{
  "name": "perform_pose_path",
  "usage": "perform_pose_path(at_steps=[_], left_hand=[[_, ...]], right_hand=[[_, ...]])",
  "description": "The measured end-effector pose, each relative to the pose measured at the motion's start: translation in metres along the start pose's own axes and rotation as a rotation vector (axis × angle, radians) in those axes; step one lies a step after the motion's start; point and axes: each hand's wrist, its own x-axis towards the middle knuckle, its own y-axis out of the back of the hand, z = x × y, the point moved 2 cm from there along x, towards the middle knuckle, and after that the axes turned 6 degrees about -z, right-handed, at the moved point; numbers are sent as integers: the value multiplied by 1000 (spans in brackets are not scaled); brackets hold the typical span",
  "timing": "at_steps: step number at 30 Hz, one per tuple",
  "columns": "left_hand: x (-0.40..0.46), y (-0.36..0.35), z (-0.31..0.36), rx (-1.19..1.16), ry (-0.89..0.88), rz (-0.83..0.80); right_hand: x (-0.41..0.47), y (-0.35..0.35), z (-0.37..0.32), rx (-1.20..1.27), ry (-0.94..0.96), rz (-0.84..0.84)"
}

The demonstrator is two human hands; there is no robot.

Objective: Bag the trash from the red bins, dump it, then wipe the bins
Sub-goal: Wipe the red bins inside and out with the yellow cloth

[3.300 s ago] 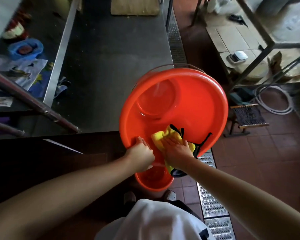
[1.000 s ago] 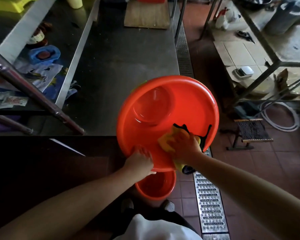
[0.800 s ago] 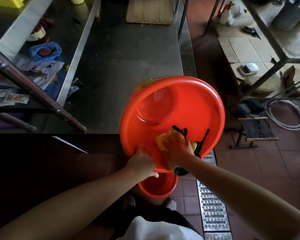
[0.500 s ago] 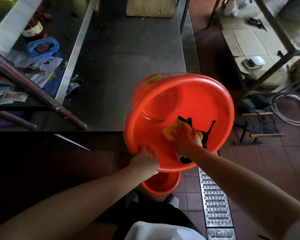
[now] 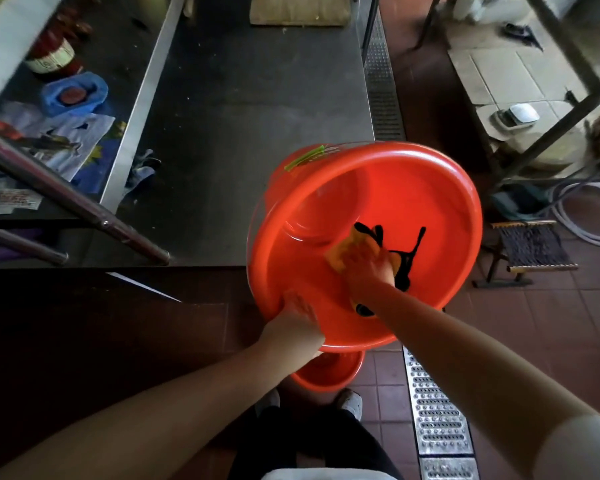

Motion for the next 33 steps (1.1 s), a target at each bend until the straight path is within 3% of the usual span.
perform_pose_path(at_steps=[4,7,8,9,10,11,12,13,14,18,21,26,33], left_hand=[[-6,4,1,-55,39,-76],[-5,-8,5,-56,69,-64],[-3,-11,6,-51,81,-61],[-2,-13,6,-38,106,-47],[0,-13,5,-13,116,-56],[2,-13,5,20,89,-78],[2,-13,4,35,53,-98],[2,-11,3,26,37,-106],[0,-7,1,5,60,-137],[-3,-8,3,-75,118,-40],[-3,-9,3,-45,135,23],[-4,5,-6,-116,158,74],[-4,-4,0,-218,143,25]], right_hand=[[-2,-15,-52,130,90,30],[10,-12,-55,197,255,-69],[8,3,-49,357,355,65],[12,3,-43,640,339,158],[20,7,-39,952,348,172],[25,5,-32,711,244,227],[28,8,-19,259,114,268],[33,2,-21,203,36,130],[39,-4,-23,148,-46,97],[47,-10,-58,278,23,-32],[57,-7,-51,187,71,-136],[30,3,-47,149,72,-41],[-60,1,-44,43,80,-61]])
